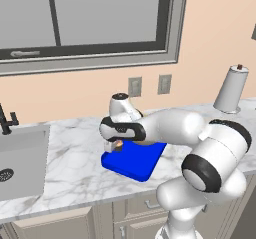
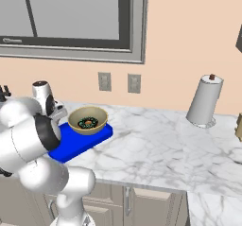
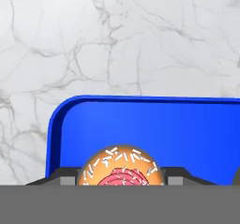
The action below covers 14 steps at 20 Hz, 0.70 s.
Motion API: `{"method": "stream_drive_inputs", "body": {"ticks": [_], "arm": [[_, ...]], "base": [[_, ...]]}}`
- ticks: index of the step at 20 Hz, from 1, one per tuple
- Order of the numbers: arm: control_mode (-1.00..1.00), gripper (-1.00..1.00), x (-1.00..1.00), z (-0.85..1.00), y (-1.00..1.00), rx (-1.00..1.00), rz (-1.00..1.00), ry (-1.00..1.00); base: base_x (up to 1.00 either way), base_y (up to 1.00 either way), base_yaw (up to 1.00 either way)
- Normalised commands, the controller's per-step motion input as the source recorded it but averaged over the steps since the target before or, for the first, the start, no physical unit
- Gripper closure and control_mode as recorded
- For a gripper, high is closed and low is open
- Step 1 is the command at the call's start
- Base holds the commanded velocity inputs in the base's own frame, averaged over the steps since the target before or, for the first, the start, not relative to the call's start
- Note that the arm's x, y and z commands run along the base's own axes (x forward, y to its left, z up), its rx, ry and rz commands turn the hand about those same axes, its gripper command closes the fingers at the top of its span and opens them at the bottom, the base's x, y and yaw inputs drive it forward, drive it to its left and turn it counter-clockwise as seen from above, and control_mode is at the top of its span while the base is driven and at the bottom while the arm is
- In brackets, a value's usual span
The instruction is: Place the bowl with donut and the cupcake onto the tray.
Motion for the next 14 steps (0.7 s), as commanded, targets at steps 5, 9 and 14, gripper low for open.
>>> {"method": "stream_drive_inputs", "body": {"ticks": [5, 9, 14], "arm": [[-1.00, 1.00, -0.11, -0.15, -0.32, 0.00, 0.00, 0.00], [-1.00, 1.00, -0.08, -0.16, -0.19, 0.00, 0.00, 0.00], [-1.00, 1.00, -0.03, -0.11, -0.08, 0.00, 0.00, 0.00]], "base": [[0.00, 0.00, 0.00], [0.00, 0.00, 0.00], [0.00, 0.00, 0.00]]}}
